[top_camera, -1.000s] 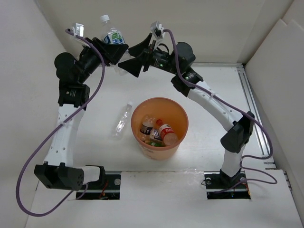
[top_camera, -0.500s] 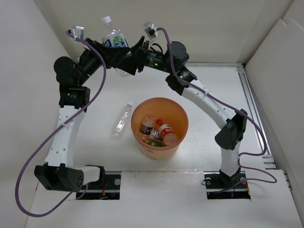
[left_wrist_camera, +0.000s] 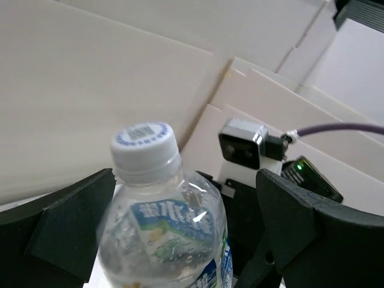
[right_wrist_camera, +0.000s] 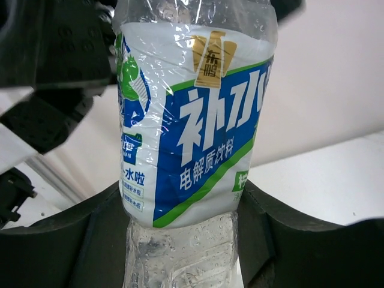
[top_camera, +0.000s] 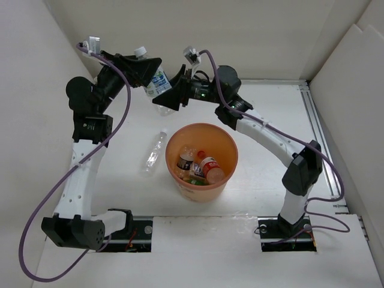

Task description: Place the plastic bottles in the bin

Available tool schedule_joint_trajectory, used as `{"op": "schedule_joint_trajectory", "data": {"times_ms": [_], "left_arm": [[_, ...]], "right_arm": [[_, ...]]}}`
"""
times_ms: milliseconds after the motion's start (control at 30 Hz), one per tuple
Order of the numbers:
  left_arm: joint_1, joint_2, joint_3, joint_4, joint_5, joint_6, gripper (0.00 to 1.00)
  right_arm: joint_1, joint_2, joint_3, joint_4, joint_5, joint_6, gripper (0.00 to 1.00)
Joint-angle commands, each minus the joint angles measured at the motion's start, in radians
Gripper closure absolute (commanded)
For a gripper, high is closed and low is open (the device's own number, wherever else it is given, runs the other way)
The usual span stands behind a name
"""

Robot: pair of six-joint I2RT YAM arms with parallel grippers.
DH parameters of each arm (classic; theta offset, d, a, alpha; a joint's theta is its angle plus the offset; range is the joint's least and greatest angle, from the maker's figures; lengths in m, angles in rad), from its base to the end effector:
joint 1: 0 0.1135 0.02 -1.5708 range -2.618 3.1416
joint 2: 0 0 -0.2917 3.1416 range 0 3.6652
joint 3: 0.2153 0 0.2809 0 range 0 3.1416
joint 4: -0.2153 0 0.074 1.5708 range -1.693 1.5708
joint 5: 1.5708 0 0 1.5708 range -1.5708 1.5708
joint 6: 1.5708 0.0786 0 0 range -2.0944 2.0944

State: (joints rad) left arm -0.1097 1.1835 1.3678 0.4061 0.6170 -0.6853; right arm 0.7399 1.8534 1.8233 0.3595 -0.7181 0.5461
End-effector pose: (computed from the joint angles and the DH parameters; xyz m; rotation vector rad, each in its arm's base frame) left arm 0.2766 -0.0762 0.5698 0.2864 1.1190 -1.0107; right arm 0.3370 0.3776 0.4884 -0.8201 1.2509 1.5085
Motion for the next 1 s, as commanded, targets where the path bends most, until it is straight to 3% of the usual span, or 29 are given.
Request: {"op": "schedule_joint_trajectory", "data": {"times_ms": [0, 233, 400, 500, 567, 667, 967], "left_arm": [[-0.002, -0.056, 0.059, 0.016, -0.103, 0.056, 0.00], [-0.002, -0.097, 0.111, -0.314, -0.368, 0.139, 0.00], [-0.002, -0.235, -0.118, -0.418, -0.467, 0.148, 0.00], [-0.002, -0.257, -0.215, -0.455, -0.467, 0.139, 0.00], [-0.002, -0.257, -0.286, -0.495, -0.456, 0.139, 0.00], [-0.002, -0.246, -0.375, -0.524, -0.447, 0.139, 0.00], [-0.002, -0.065, -0.335, -0.760, -0.436, 0.328, 0.00]], "right_arm": [[-0.059, -0.115, -0.103, 0.035, 0.011, -0.021, 1.00], [-0.152, -0.360, -0.405, 0.007, 0.088, -0.103, 1.00], [-0.122, -0.565, -0.689, -0.057, 0.186, -0.205, 0.99], [-0.103, -0.673, -0.769, -0.094, 0.226, -0.227, 0.94], [-0.071, -0.723, -0.838, -0.094, 0.255, -0.238, 0.74], [-0.050, -0.796, -0.863, -0.123, 0.299, -0.264, 0.00], [-0.031, -0.954, -0.829, -0.268, 0.364, -0.322, 0.00]]}}
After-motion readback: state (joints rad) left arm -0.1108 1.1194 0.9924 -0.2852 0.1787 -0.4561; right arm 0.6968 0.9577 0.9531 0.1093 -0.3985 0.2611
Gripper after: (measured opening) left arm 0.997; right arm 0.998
